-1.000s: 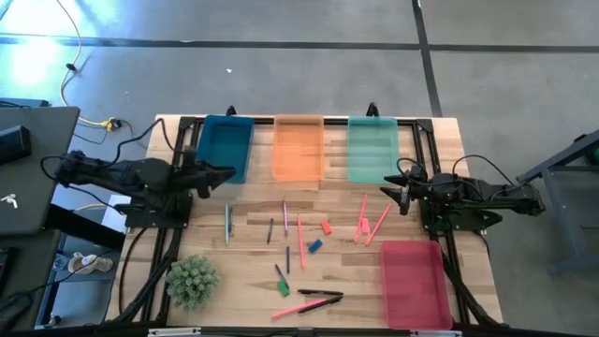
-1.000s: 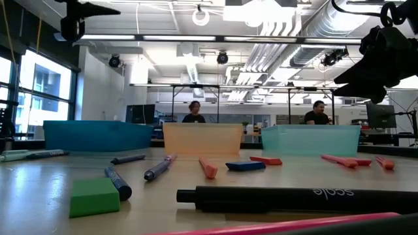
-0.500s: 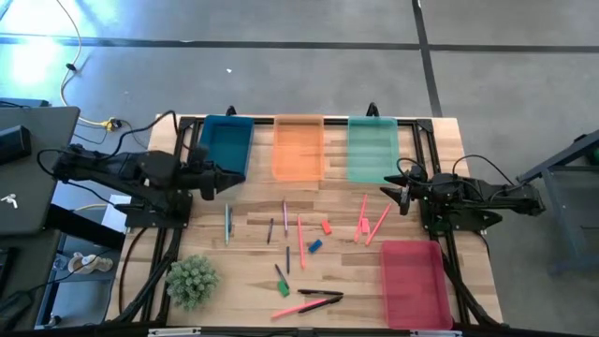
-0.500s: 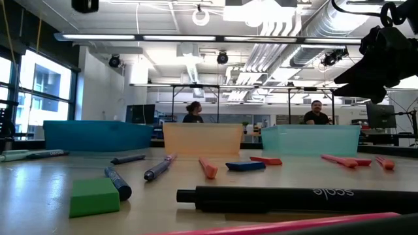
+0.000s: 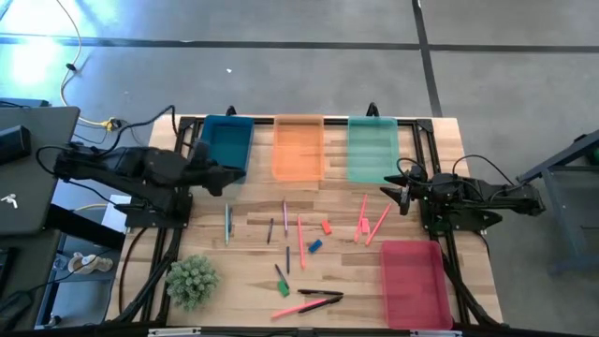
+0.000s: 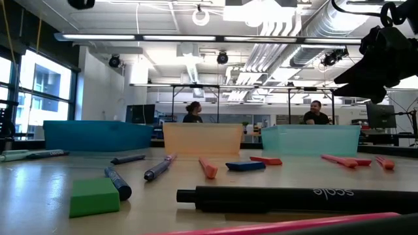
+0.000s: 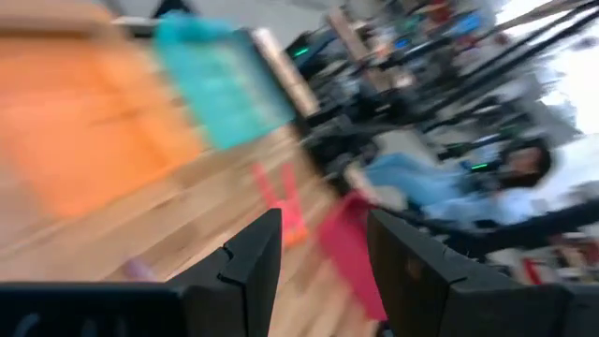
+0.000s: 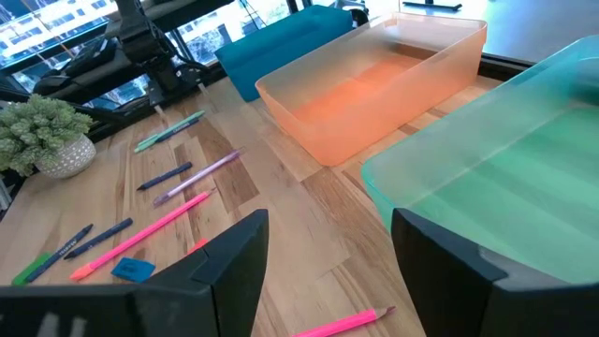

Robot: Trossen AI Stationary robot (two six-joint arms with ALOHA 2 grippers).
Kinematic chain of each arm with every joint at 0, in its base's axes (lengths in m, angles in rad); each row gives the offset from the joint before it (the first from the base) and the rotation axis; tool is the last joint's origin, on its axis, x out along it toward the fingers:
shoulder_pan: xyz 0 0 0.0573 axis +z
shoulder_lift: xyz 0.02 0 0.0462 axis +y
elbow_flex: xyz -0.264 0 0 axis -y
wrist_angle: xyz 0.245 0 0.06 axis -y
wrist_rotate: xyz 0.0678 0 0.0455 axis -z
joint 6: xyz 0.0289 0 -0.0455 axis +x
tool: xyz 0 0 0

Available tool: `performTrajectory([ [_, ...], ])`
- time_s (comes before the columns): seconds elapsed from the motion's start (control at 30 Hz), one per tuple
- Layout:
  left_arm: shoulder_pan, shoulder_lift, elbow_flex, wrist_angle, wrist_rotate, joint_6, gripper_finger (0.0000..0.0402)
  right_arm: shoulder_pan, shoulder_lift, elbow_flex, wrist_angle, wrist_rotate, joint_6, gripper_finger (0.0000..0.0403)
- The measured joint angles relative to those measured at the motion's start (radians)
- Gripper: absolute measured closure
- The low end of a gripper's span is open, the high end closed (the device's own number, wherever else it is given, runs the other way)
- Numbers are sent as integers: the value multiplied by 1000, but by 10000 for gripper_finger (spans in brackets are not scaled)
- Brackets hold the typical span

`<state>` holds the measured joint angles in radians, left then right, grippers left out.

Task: Sort crayons/erasers/pens/pencils in bins
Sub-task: Put the top left blue crayon into the blue bin

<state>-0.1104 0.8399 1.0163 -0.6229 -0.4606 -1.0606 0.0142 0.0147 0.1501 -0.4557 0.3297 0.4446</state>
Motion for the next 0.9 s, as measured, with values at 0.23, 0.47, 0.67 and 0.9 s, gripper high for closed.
performTrajectory([
  [0.23, 0, 99, 0, -194, 55, -200, 257, 0, 0, 0, 0, 0, 0, 183],
  [0.47, 0, 235, -1, -341, 184, -349, 257, 0, 0, 0, 0, 0, 0, 183],
  [0.67, 0, 378, -4, -379, 247, -350, 257, 0, 0, 0, 0, 0, 0, 183],
  [0.9, 0, 534, -4, -376, 312, -386, 257, 0, 0, 0, 0, 0, 0, 183],
])
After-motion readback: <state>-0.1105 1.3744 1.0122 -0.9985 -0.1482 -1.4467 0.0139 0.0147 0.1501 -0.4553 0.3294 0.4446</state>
